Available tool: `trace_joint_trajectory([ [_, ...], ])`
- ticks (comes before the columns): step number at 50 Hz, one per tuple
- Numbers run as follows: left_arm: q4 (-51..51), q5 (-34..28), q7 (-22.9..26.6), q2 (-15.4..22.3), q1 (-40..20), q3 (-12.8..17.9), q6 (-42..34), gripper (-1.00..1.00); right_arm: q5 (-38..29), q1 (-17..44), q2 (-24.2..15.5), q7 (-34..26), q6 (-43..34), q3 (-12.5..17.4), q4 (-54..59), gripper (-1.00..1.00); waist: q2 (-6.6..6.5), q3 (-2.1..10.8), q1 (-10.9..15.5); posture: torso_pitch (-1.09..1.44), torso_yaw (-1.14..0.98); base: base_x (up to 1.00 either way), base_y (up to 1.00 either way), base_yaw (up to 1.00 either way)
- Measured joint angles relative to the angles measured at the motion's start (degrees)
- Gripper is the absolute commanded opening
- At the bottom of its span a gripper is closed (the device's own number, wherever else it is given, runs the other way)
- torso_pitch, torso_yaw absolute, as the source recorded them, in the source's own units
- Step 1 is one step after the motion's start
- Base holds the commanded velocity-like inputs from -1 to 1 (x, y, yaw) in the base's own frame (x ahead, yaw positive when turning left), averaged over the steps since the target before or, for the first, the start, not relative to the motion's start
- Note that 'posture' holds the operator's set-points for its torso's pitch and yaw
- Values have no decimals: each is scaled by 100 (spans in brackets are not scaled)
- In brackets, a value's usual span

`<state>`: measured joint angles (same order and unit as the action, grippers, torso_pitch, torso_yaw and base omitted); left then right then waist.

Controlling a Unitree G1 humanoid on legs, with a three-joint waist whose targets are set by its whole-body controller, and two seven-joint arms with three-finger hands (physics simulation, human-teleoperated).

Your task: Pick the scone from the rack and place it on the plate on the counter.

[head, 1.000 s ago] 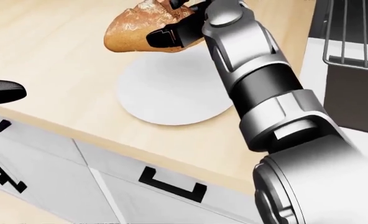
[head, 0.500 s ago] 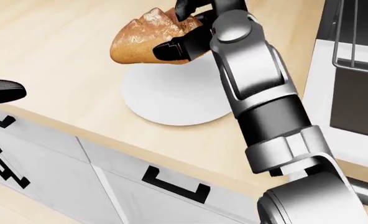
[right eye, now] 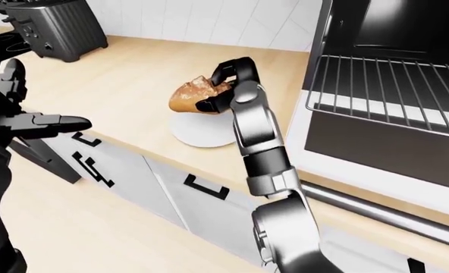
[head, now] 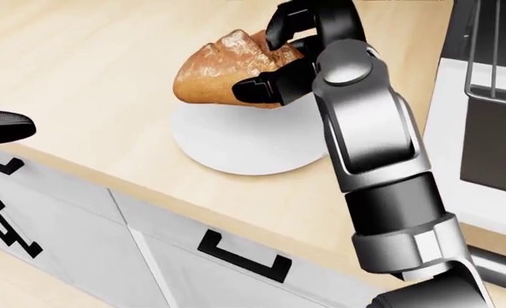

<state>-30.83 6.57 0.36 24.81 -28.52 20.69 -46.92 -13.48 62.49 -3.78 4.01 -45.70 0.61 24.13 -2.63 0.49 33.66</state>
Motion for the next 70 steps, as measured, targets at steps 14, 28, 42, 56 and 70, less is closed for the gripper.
trace_joint_trajectory([
  [14,90,-30,-5,22,-110,-30,12,100,-73,-195,-15,-89,-323,0,-407,-71,8,0,4,0,50,0,0,0],
  [28,115,-40,-14,31,-153,-56,14,100,-105,-213,-38,-128,-458,26,-522,12,6,2,1,0,50,0,0,0],
  [42,63,-32,-7,57,-142,-24,-29,100,-73,-202,-36,-122,-474,35,-651,100,-1,15,-4,0,50,0,0,0],
  [56,-17,32,5,111,-107,73,-95,100,-38,-81,-54,-107,-515,55,-582,100,-10,5,-5,0,50,0,0,0],
  [70,48,49,-11,133,-211,1,-124,100,-40,198,7,-190,-922,-17,-1188,100,-17,-12,-6,0,50,0,0,0],
])
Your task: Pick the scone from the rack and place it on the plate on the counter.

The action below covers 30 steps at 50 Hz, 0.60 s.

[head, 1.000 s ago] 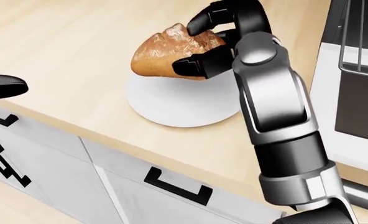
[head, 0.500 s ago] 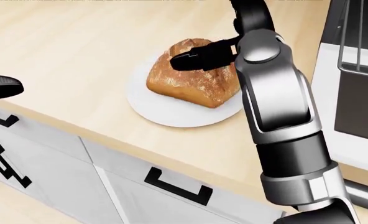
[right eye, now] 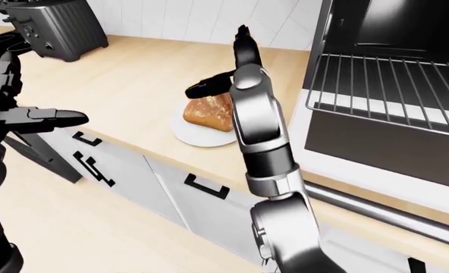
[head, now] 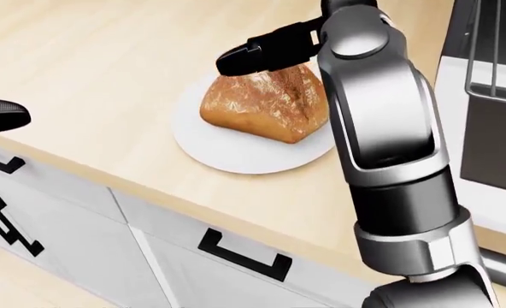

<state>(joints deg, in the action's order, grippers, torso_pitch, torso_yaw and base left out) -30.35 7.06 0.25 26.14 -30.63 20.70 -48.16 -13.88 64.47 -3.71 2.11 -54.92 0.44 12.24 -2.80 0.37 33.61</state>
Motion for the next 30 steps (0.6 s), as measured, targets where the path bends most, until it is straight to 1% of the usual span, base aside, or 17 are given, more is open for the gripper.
trace_joint_trajectory([
  [7,25,-19,-5,-31,-4,-52,11,100,-145,258,21,-179,-374,-120,-567,100,3,-3,5,0,50,0,0,0],
  [10,37,-38,-8,-41,-15,-64,17,100,-268,271,27,-339,-662,-217,-1019,100,8,-17,10,0,50,0,0,0],
  [13,51,-56,-15,-51,-32,-75,16,100,-395,351,6,-533,-954,-251,-1386,100,14,-31,16,0,50,0,0,0],
  [18,76,-84,-25,-62,-38,-86,23,100,-593,512,-11,-734,-1279,-199,-1744,100,15,-35,12,0,50,0,0,0],
  [30,3,-77,3,-39,-49,-48,-24,100,-648,795,21,-726,-1368,-126,-1858,100,-12,-62,0,0,50,0,0,0],
])
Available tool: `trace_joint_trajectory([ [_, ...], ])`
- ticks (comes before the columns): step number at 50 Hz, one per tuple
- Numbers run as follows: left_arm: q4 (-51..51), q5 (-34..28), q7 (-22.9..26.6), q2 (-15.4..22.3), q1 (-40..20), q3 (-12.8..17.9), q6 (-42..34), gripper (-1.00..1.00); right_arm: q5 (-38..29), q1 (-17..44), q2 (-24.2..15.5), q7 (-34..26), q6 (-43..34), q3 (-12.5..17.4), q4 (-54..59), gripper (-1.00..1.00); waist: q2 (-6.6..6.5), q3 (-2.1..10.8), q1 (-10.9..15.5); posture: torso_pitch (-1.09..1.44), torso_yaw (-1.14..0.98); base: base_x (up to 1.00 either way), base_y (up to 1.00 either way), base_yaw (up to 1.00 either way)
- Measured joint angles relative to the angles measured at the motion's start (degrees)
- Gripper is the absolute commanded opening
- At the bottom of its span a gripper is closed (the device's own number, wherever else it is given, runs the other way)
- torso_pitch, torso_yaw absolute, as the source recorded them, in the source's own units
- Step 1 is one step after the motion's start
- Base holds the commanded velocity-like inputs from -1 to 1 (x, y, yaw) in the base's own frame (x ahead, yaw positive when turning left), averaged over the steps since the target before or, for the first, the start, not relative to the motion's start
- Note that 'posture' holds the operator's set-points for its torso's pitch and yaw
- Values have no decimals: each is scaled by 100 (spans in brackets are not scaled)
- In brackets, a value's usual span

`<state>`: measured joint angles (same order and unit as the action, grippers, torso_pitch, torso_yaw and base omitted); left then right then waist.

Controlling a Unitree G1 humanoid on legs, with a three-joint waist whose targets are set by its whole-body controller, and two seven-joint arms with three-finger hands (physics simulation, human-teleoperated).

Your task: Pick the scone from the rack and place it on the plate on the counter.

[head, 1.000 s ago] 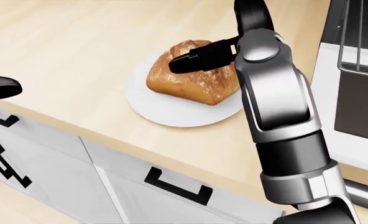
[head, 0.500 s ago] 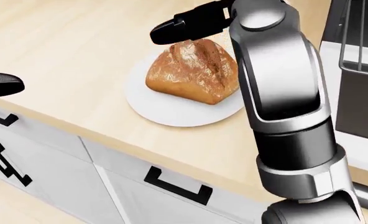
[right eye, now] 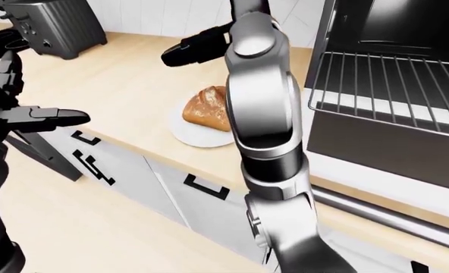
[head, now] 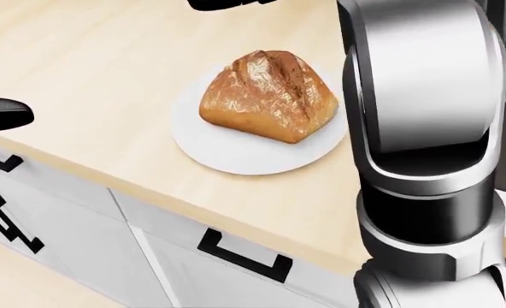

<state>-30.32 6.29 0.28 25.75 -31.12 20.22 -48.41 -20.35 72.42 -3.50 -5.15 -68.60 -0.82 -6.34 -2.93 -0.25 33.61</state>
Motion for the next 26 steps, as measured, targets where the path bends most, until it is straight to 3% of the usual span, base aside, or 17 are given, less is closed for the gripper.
trace_joint_trajectory([
  [18,-59,107,-12,135,-102,66,-131,100,-150,562,-354,-259,-744,-20,-713,100,6,-36,3,0,50,0,0,0],
  [26,-23,109,-55,146,-177,44,-134,100,-183,682,-426,-330,-691,22,-640,100,3,-48,-5,0,50,0,0,0],
])
